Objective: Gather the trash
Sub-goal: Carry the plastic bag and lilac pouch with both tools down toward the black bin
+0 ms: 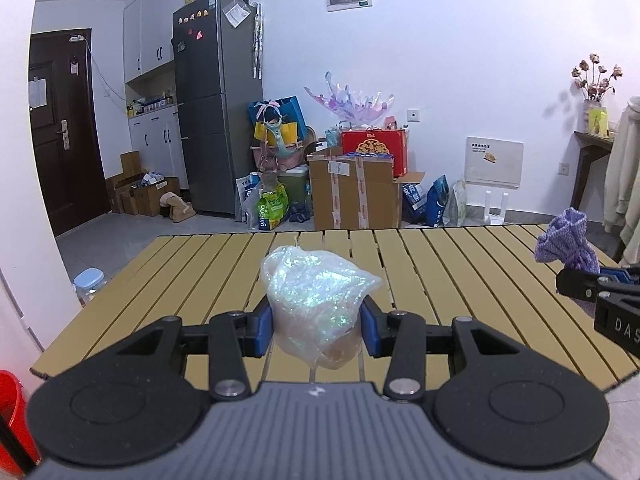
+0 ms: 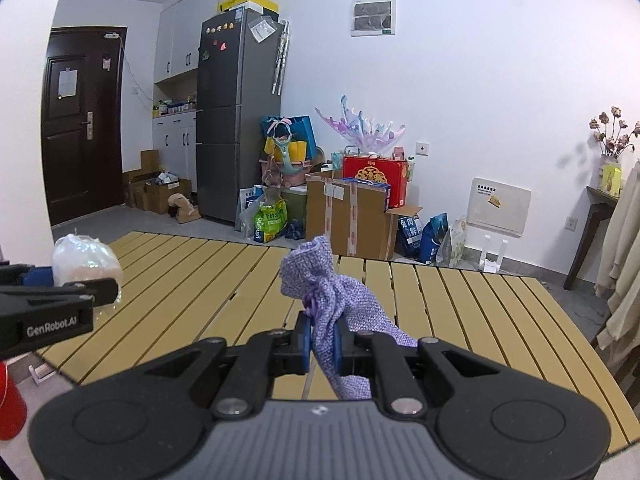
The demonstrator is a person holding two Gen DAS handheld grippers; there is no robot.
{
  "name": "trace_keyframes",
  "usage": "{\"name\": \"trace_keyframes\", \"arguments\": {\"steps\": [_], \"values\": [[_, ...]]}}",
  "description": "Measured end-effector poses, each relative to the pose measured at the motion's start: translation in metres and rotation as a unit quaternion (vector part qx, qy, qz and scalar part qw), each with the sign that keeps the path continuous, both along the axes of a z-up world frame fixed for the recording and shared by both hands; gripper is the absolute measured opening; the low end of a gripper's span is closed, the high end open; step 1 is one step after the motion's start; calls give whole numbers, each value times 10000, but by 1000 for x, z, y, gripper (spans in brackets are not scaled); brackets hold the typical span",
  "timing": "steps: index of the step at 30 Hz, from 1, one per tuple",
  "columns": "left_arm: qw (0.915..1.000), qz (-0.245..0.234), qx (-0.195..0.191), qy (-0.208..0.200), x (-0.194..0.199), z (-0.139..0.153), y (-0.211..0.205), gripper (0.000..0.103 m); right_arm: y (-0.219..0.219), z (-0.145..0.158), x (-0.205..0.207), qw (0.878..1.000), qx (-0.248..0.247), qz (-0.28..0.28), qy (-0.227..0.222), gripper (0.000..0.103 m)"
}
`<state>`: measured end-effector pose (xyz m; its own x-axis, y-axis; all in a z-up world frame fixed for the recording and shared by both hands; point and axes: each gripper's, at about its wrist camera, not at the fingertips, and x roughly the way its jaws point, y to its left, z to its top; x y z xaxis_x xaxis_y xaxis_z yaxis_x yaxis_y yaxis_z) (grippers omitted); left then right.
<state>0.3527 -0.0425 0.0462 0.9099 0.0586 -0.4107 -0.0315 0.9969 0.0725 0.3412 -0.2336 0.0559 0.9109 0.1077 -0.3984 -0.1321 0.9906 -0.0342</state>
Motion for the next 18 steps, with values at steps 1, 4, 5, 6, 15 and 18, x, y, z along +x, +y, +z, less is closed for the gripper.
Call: {"name": "trace_keyframes", "arguments": {"steps": [1,4,5,6,15,18], "values": [[10000,-8,-9,-3,-7,0,-1,43,-2,0,-9,10000,1,0,3,10],[10000,-46,-18,-7,-26,0,-4,43,-4,-3,-29,10000,9,-1,22,10],[10000,-53,-10,-5,-32,0,-5,43,-6,-4,-37,10000,18,0,34,10],[10000,-69,1,7,-37,-1,-6,43,-7,-6,-45,10000,25,5,43,10],[9995,-222,224,101,-83,-22,-12,43,-16,-33,-101,9997,-86,66,236,10],[9992,-287,224,181,-98,-34,-12,43,-17,-46,-116,9994,-86,86,323,10]]}}
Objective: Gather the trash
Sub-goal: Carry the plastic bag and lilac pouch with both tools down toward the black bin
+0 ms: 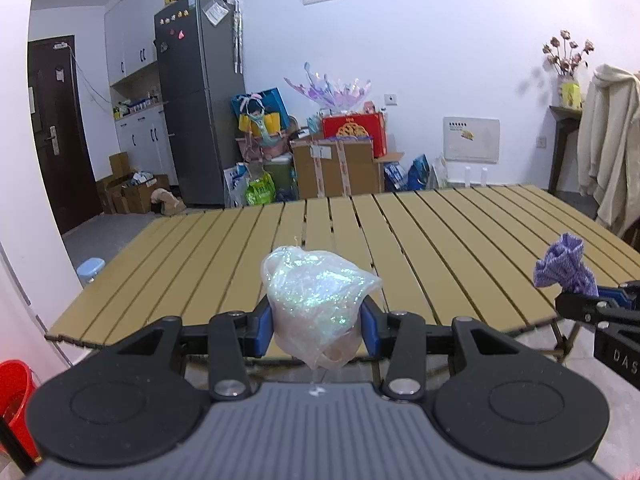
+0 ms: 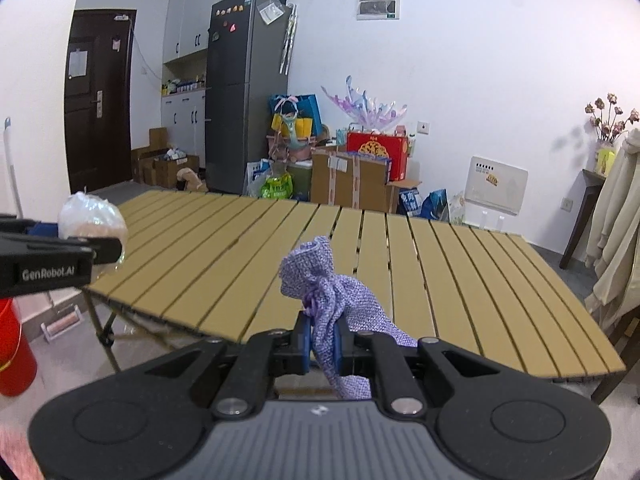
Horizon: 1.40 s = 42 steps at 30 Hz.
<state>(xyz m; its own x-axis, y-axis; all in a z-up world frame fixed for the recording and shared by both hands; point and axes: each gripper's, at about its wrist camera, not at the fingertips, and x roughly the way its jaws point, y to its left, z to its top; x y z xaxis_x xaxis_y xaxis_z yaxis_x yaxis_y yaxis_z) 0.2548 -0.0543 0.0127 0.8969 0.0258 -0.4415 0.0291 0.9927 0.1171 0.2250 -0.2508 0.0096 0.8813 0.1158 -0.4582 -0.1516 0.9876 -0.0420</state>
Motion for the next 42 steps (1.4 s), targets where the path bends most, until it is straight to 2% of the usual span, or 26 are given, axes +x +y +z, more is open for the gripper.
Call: {"name": "trace_keyframes", "arguments": {"steps": [5,17,21,32,42], "values": [[9998,-68,68,174,-19,-24,2,43,-4,-33,-30,9996,148,0,255,10],[9966,-249,82,785,-45,-90,7,43,2,-100,-44,9955,246,19,918,10],[9944,-251,90,1022,-48,-114,7,43,2,-125,-45,9918,453,-36,1191,10],[9838,-145,80,1788,-47,-185,14,43,9,-192,-49,9802,575,-74,1894,10],[9703,-37,47,2418,-27,-239,18,43,-5,-222,-39,9757,512,-314,2106,10]]}}
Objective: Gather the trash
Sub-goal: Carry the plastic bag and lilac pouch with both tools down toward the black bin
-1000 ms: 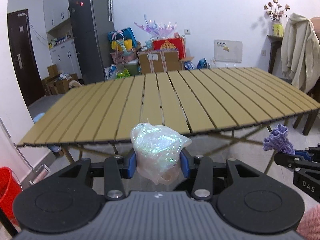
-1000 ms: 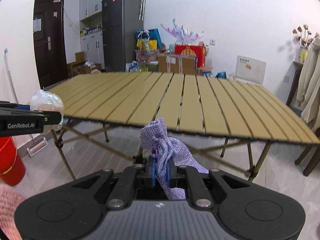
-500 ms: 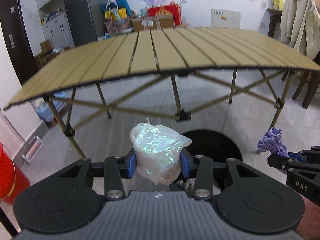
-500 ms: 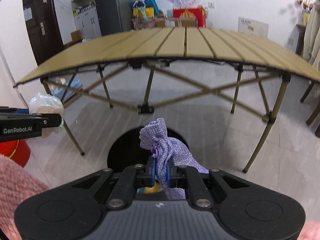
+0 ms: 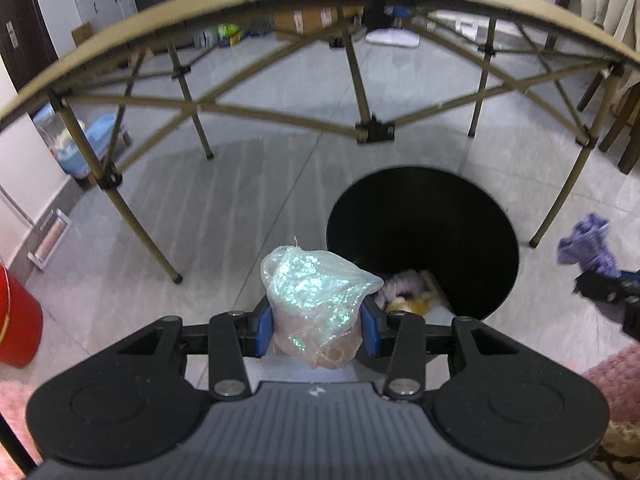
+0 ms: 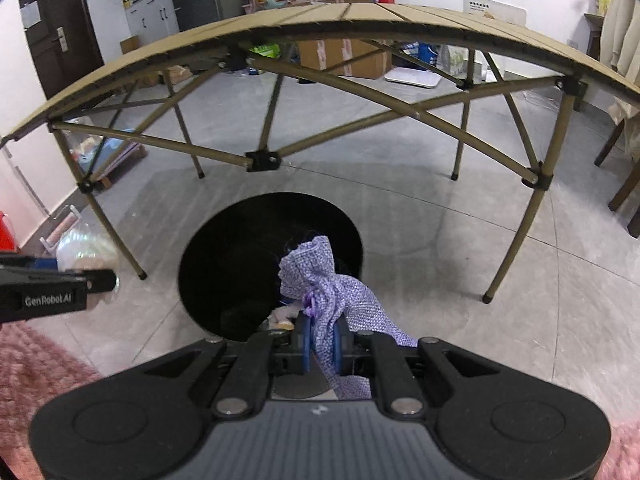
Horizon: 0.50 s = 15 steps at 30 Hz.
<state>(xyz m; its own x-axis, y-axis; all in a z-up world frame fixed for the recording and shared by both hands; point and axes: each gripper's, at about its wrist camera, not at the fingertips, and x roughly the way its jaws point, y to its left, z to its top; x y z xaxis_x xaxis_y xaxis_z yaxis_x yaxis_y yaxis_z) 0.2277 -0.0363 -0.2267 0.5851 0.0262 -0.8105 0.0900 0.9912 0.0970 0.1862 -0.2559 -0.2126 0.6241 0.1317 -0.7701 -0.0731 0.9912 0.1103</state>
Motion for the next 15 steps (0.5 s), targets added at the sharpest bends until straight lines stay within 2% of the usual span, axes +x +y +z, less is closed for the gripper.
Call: {"name": "trace_keyframes", "arguments": {"steps": [8,15], "values": [[9993,46,13,379,14,-28,3,43,-19,-13,13,9996,-50,-280,-42,10],[9977,198,-103,648,27,-38,8,43,-29,-15,29,9987,109,-462,-209,10]]}}
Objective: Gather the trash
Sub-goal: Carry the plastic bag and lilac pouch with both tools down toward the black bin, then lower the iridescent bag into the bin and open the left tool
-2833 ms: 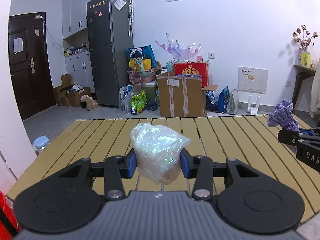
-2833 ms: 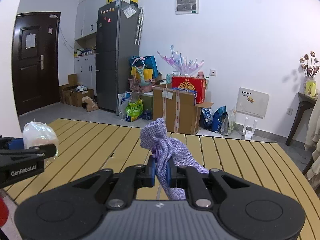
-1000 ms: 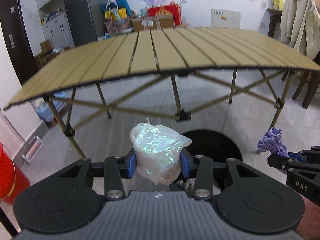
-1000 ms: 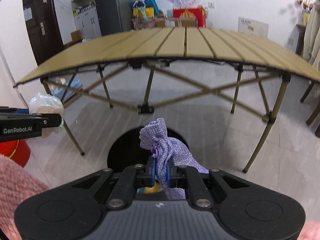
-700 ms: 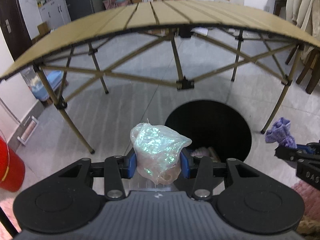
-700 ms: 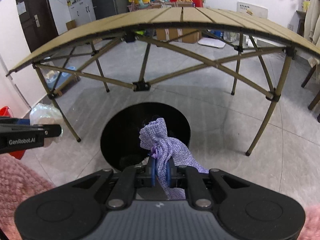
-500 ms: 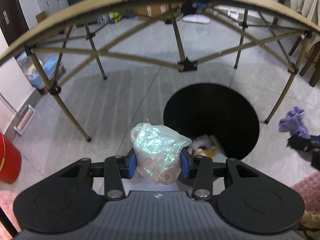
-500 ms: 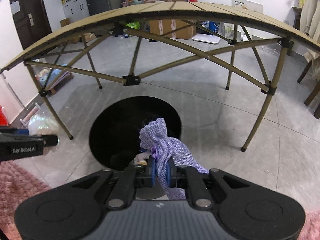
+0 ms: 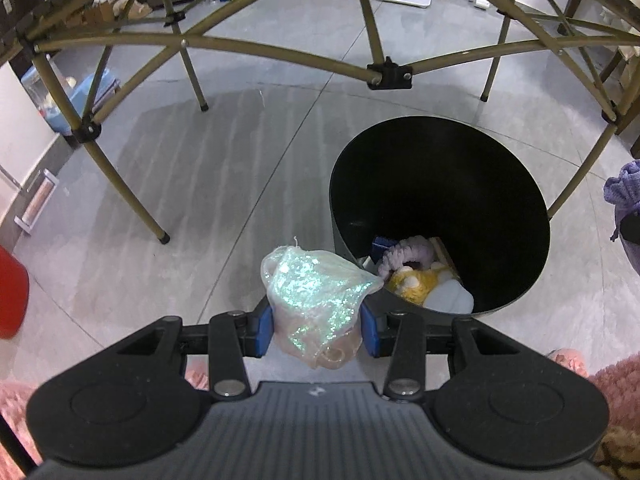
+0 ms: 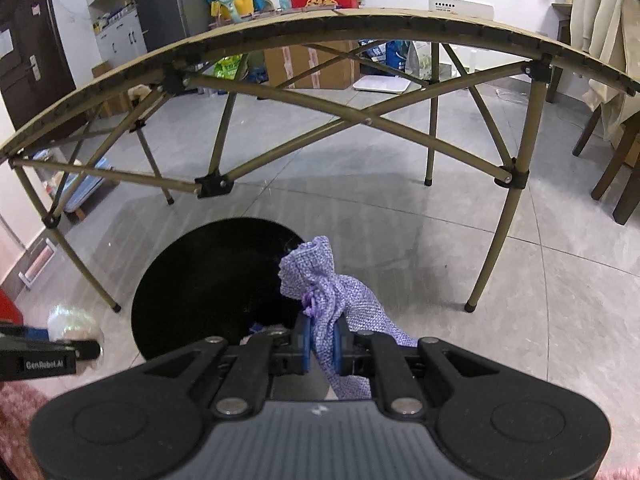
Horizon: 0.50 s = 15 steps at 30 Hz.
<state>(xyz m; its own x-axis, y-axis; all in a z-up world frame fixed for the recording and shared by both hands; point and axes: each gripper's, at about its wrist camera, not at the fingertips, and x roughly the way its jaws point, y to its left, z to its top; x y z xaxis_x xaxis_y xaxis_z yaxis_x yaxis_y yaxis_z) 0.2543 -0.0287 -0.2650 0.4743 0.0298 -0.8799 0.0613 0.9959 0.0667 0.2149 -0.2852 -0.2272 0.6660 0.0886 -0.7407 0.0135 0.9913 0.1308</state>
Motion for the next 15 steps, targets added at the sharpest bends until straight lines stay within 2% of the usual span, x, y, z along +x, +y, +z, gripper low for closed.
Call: {"name": "trace_keyframes", "arguments": {"steps": [15], "values": [[9997,223,-72,64,27,1,-14,43,-11,-12,19,9998,-54,-206,24,10]]}}
